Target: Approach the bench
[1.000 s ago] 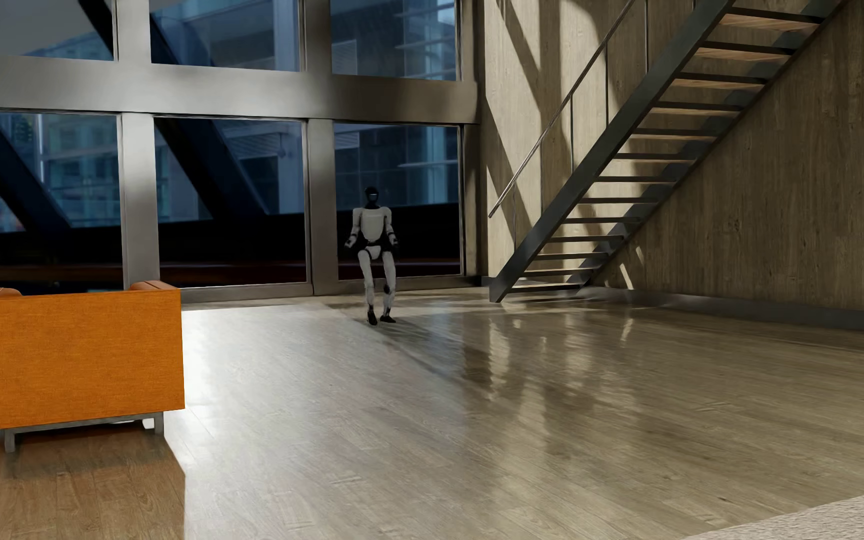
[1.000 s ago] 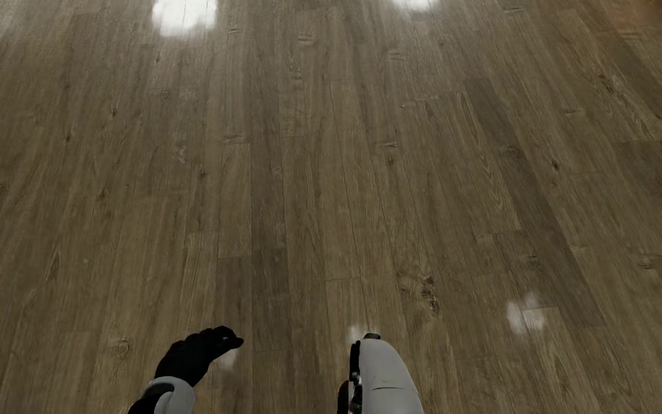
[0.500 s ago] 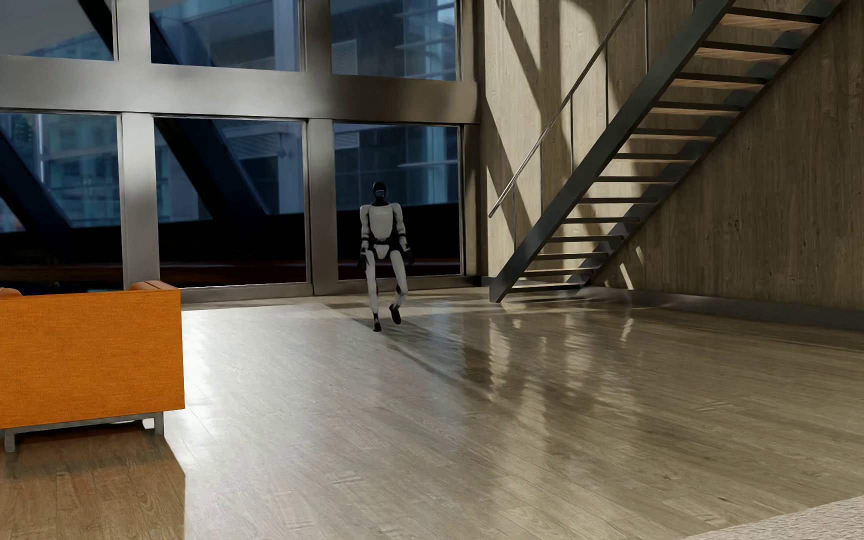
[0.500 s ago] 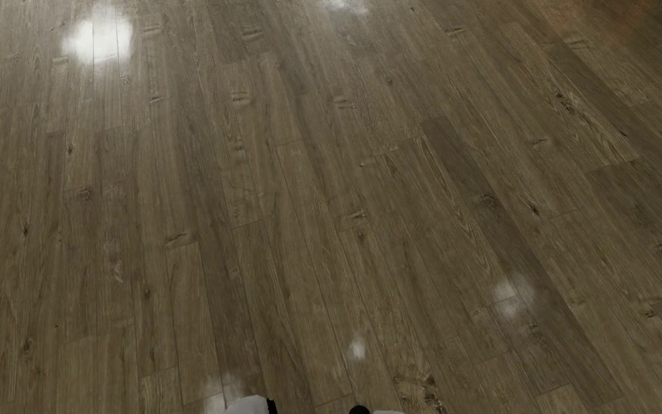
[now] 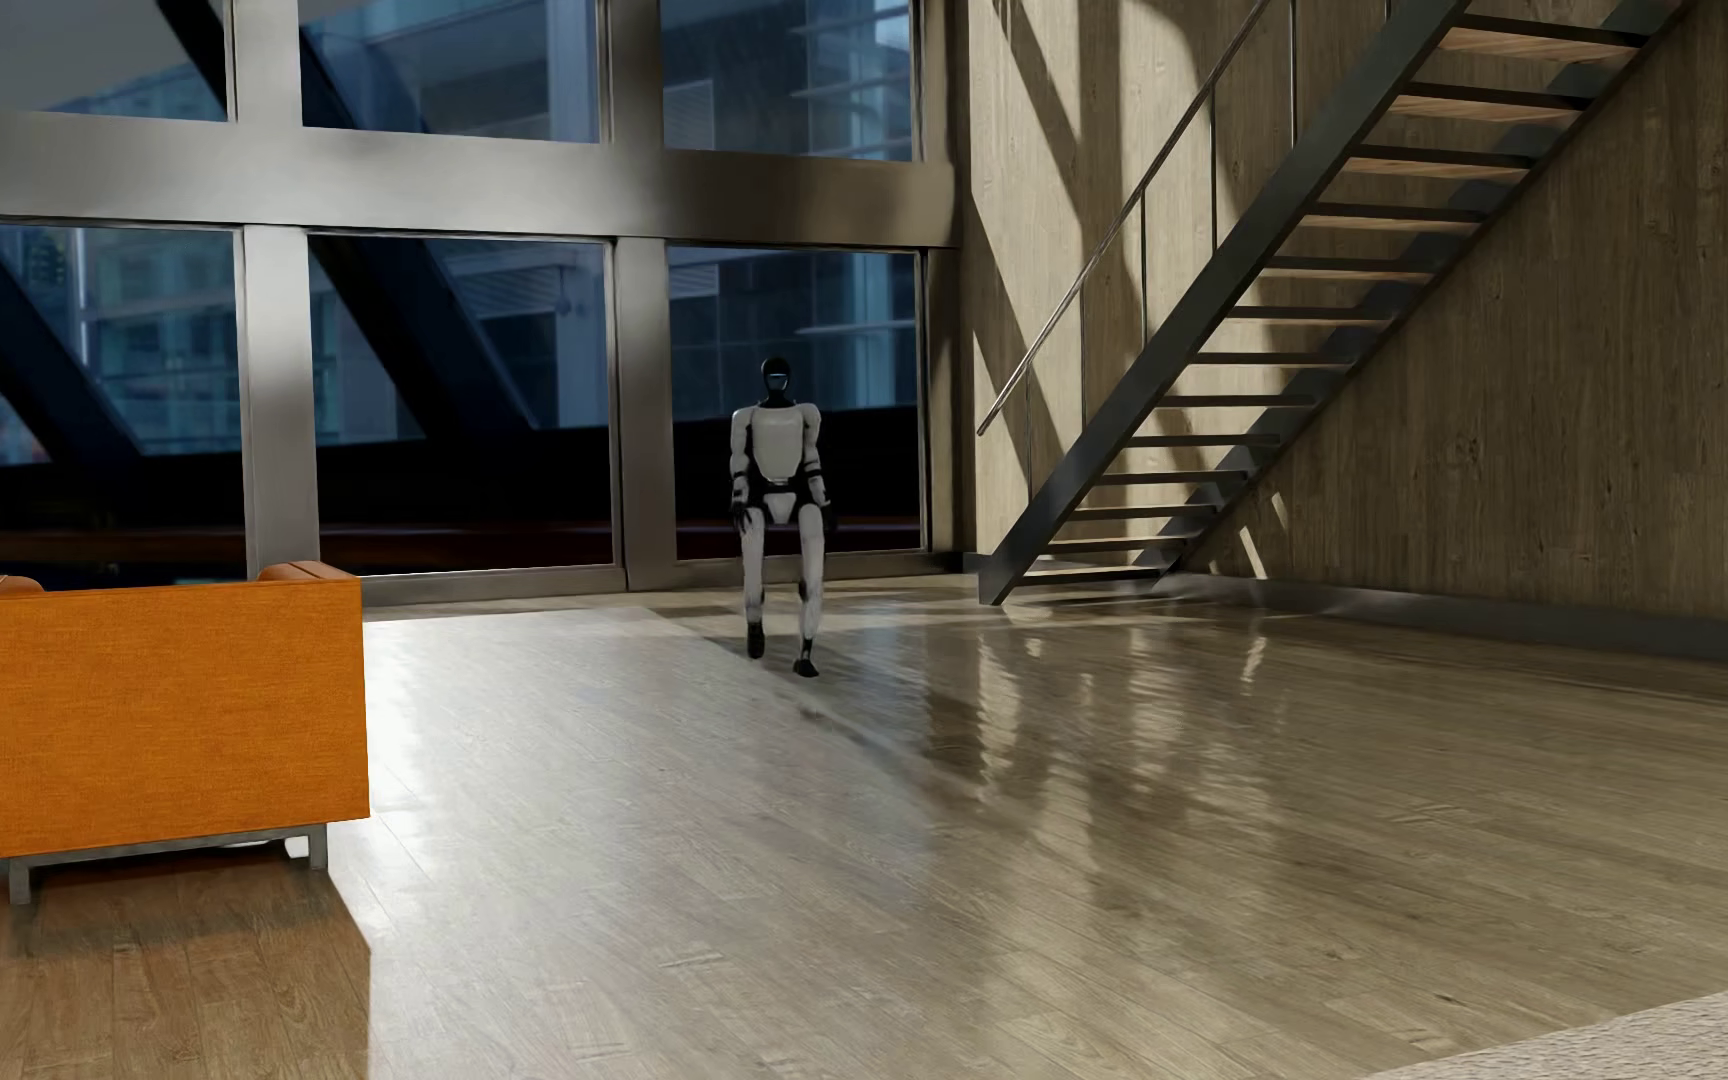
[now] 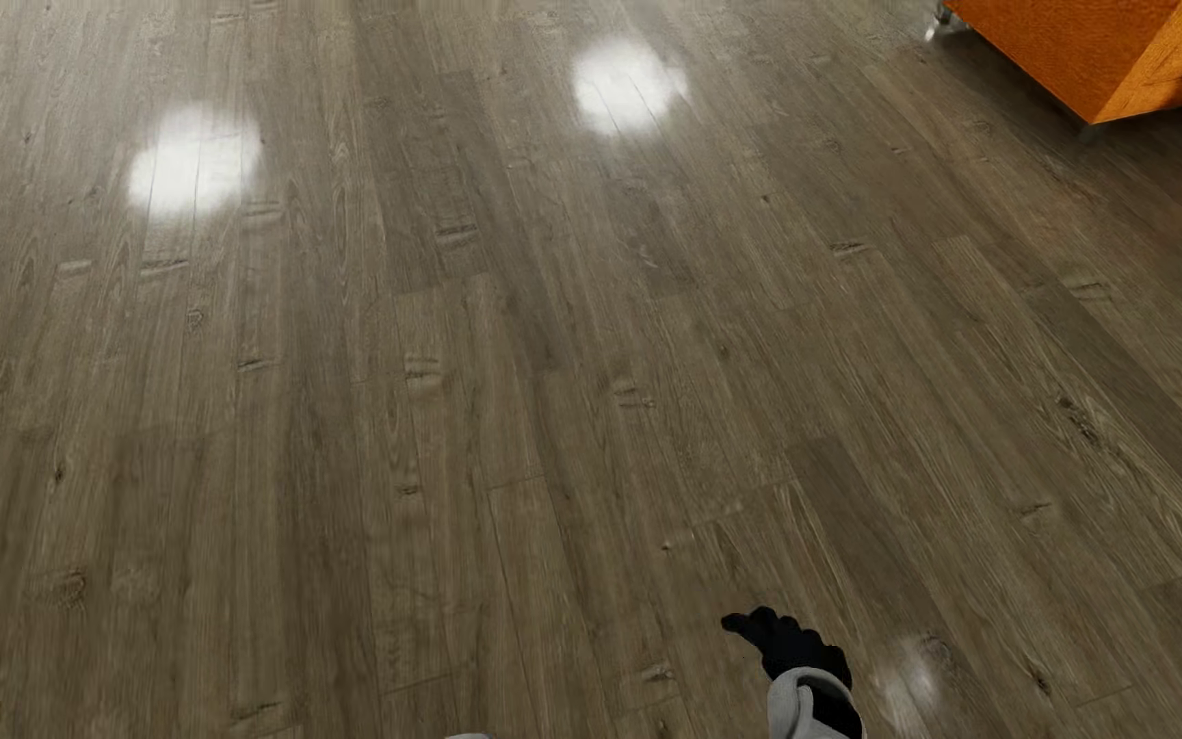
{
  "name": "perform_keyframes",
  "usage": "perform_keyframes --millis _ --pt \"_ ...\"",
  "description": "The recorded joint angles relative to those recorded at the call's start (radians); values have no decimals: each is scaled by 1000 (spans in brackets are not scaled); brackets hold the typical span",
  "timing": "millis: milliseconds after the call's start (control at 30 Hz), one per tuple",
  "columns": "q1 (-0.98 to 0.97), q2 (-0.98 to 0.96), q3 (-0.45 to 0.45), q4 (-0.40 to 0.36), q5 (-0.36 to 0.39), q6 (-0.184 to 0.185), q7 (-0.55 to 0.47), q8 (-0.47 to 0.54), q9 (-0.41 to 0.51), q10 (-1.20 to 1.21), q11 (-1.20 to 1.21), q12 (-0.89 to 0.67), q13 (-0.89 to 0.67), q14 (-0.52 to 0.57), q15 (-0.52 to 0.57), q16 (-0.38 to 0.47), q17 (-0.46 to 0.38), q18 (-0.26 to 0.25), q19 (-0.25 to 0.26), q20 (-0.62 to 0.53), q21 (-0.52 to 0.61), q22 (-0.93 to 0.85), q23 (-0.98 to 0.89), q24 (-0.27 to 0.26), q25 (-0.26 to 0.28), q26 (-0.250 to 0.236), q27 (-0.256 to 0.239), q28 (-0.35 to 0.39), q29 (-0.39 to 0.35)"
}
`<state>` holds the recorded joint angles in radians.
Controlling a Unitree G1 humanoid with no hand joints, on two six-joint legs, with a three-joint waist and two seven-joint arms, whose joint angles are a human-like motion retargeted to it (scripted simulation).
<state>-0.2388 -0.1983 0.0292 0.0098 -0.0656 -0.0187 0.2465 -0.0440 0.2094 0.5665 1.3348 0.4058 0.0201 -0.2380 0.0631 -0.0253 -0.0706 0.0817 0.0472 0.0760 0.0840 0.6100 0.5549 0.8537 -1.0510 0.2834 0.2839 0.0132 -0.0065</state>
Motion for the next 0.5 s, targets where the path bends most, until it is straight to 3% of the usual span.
perform_keyframes --millis 67,133,200,233,267,300,367,400,467,500 --pt "139 -200 -38 -23 -77 -5 -31 -53 -4 -96 -44 -75 126 -37 -9 22 23 -18 0 -76 -118 -66 64 20 53 -14 38 -7 -21" --pt "256 -341 -76 -31 -107 -5 -63 -85 -5 -151 -282 -156 242 -92 -29 70 -13 -38 -21 -151 -197 -140 114 25 82 -63 48 6 35" --pt "370 -366 -108 -28 -100 -7 -90 -118 -1 -204 -758 -197 327 -138 -26 122 -56 -61 -1 -197 -236 -266 192 7 40 -92 65 42 96" --pt "428 -332 -122 -20 -66 -5 -107 -83 0 -241 -1061 -210 365 -140 -26 149 -67 -72 13 -212 -245 -320 230 -5 -2 -93 90 42 129" --pt "482 -322 -133 -11 -42 -1 -125 -30 1 -244 -1216 -223 402 -137 -76 171 -73 -79 -10 -220 -249 -356 258 -18 -50 -88 100 39 165" --pt "518 -322 -136 2 -36 4 -131 -50 2 -199 -1207 -230 436 -134 -75 191 -75 -84 62 -219 -249 -368 276 -16 -99 -77 103 31 201" --pt "558 -315 -144 55 -7 23 -121 -58 10 -47 -1045 -218 463 -3 163 214 -61 -42 27 -188 -237 -346 293 -1 -185 -33 70 20 258" --pt "525 -323 -146 102 7 38 -94 -72 18 127 -912 -210 454 102 131 213 -44 -13 -49 -172 -236 -304 293 21 -216 -8 57 34 268" --pt "369 -263 -137 272 46 79 -27 -110 32 531 -771 -200 378 304 -38 176 -7 -45 -74 -135 -201 -169 295 31 -284 34 18 33 264" --pt "263 -196 -126 303 70 99 -41 -122 35 662 -784 -196 308 233 -89 150 6 -26 -74 -120 -172 -100 291 16 -319 47 -2 0 248"
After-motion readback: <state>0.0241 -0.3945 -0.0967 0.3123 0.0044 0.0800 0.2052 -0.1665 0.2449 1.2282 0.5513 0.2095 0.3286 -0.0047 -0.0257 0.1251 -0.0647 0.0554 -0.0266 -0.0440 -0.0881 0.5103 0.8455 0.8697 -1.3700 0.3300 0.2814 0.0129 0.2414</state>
